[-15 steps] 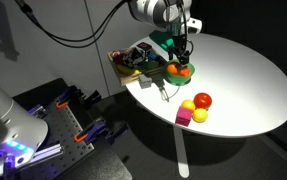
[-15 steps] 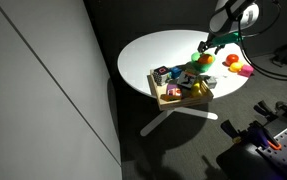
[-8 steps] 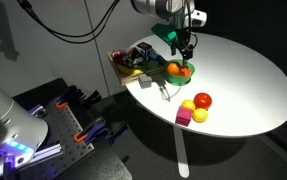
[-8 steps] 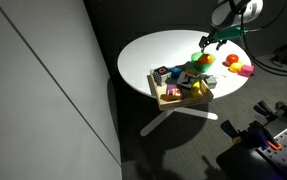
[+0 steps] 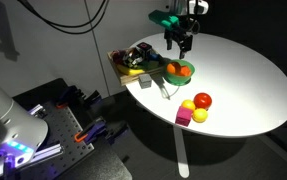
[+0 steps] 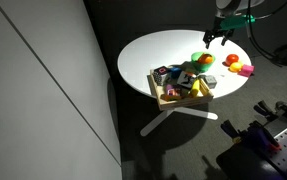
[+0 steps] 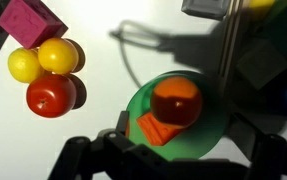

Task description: Put the orange object inside the bowl

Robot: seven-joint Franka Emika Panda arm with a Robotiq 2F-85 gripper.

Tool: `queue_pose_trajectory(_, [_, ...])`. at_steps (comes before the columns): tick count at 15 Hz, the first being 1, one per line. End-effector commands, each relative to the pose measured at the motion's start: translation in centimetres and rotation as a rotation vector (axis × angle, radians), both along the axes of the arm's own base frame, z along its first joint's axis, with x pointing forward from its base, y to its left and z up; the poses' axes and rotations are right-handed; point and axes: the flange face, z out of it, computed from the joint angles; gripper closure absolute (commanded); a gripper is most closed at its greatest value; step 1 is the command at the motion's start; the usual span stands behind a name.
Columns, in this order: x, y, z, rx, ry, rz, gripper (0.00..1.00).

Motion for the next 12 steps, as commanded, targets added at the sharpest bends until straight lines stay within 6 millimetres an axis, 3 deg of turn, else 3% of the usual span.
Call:
queue_pose_trajectory(1, [-1.5,-0.1,2.8,0.021,0.056,0.05,0.0])
queue_pose_trajectory(9, [-3.6,0.0,6.9,0.051,0.078,0.096,0.0])
queue_pose_trajectory(12, [-2.8,0.1,6.4,0.04,0.075,0.084,0.0])
